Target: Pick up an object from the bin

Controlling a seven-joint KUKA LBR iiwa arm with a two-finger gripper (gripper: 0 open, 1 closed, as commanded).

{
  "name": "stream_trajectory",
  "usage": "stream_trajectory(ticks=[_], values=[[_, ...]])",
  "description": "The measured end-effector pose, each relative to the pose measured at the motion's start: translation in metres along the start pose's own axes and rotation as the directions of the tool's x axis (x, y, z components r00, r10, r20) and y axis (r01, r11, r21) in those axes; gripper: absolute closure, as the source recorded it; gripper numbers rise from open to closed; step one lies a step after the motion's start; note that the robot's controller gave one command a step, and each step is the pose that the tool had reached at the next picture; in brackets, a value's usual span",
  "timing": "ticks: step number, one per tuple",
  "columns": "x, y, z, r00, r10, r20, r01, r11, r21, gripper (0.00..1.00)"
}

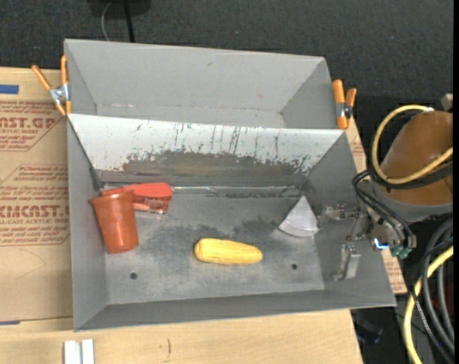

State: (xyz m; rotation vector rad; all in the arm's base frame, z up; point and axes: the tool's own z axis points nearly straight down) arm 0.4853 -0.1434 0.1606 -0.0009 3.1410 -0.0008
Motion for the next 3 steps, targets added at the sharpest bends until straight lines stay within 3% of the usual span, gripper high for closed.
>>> stream_trajectory(ticks=[1,2,3], values=[[0.0,0.0,0.0,1.0,0.0,0.0,0.0,1.0,0.0,0.0],[-0.03,0.053,0.001,0.998,0.065,0.001,-0.065,0.998,0.0,0.0],[-0.037,0.085,0.018,1.0,0.019,0.007,-0.019,1.0,-0.003,0.0]])
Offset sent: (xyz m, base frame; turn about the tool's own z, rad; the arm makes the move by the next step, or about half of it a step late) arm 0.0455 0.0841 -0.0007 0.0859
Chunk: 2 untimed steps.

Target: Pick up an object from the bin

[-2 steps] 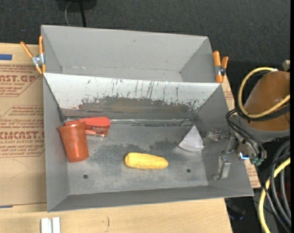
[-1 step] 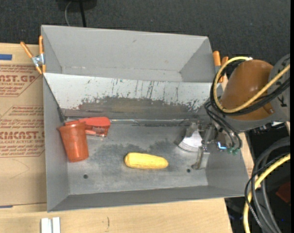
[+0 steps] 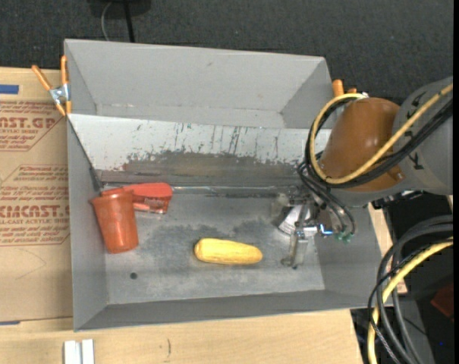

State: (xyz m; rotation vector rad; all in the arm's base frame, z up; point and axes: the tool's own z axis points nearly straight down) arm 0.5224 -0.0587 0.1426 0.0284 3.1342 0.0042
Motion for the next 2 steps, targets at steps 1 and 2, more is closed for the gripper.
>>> stream_trajectory(ticks=[1,2], values=[[0.002,0.011,0.028,0.99,-0.143,-0.004,0.143,0.99,0.003,0.0],[-0.004,0.055,0.055,0.998,-0.07,-0.001,0.07,0.998,0.001,0.0]])
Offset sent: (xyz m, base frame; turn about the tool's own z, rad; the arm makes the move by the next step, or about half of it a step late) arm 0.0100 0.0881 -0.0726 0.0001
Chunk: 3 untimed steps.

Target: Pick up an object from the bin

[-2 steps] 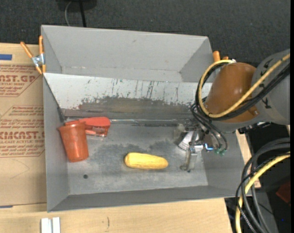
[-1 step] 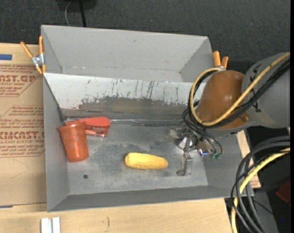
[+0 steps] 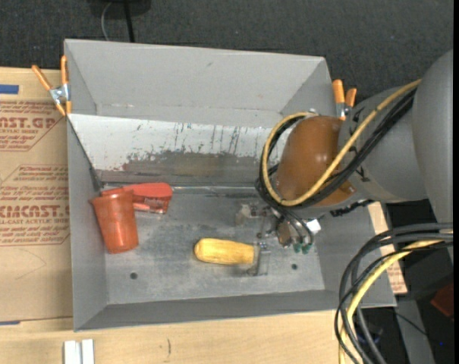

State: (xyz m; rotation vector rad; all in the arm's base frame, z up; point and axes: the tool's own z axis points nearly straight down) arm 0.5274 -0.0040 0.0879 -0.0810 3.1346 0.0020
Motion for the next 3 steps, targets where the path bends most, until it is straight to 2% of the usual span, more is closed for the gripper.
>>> stream_trajectory(ticks=[1,2,3], values=[[0.007,0.024,0.009,0.999,0.044,-0.003,-0.044,0.999,-0.002,0.0],[0.007,0.071,0.017,0.951,-0.31,0.001,0.31,0.951,-0.001,1.0],[0.007,0.071,0.017,0.951,-0.31,0.001,0.31,0.951,-0.001,1.0]])
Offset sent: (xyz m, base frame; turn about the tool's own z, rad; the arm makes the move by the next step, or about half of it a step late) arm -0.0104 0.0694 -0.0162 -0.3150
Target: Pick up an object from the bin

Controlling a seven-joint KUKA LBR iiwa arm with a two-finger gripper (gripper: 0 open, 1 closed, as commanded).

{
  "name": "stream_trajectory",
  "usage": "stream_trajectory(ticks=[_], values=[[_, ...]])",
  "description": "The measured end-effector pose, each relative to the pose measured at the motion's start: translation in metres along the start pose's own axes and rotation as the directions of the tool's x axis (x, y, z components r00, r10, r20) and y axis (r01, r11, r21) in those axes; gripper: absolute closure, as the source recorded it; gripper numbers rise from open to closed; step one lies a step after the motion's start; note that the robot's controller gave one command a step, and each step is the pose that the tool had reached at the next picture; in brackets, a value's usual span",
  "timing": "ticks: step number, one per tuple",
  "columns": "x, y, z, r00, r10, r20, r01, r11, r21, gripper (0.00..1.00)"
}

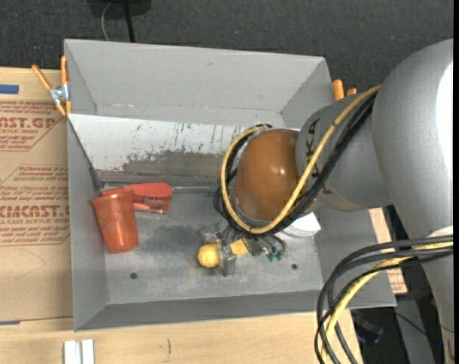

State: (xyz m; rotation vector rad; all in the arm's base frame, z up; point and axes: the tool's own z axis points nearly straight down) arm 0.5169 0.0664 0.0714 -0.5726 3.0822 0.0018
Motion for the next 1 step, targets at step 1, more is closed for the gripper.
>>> stream_trajectory(ticks=[1], values=[[0.012,-0.0081,-0.1976,1.0,0.008,0.0,-0.008,1.0,0.0,1.0]])
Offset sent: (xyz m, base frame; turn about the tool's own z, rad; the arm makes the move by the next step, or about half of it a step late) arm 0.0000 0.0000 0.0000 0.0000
